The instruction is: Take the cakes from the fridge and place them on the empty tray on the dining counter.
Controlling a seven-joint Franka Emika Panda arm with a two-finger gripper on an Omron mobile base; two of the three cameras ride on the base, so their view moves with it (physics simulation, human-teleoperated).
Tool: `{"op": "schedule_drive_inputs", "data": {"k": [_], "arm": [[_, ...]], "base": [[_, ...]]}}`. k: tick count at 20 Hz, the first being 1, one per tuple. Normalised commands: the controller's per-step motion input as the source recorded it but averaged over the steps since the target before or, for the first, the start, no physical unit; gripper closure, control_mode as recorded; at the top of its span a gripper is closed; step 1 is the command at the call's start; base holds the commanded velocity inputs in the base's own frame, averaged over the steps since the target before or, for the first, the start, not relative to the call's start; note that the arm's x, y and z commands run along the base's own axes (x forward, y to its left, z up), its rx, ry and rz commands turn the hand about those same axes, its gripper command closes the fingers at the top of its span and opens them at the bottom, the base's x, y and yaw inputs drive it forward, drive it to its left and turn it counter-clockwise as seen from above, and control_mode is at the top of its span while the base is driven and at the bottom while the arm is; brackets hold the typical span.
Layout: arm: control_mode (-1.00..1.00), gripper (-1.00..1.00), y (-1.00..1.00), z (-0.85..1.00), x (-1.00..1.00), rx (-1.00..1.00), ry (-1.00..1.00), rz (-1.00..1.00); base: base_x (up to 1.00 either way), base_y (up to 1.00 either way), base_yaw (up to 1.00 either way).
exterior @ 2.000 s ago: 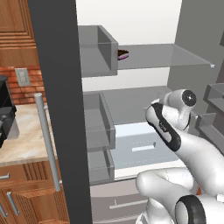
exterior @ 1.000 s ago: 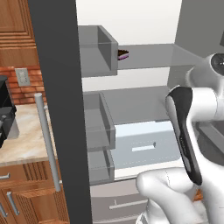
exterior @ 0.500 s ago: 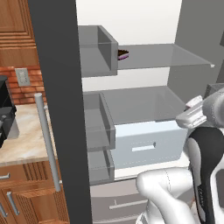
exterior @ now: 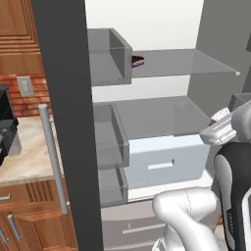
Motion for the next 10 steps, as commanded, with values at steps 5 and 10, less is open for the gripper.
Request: {"op": "schedule_drive_inputs", "data": {"k": [5, 10], "arm": [[1.0, 1.0, 0.0, 0.0, 0.0, 0.0, 0.0, 0.0], [1.0, 1.0, 0.0, 0.0, 0.0, 0.0, 0.0, 0.0]], "base": [[-0.78, 0.0, 0.02], [-0.89, 0.0, 0.03]]}}
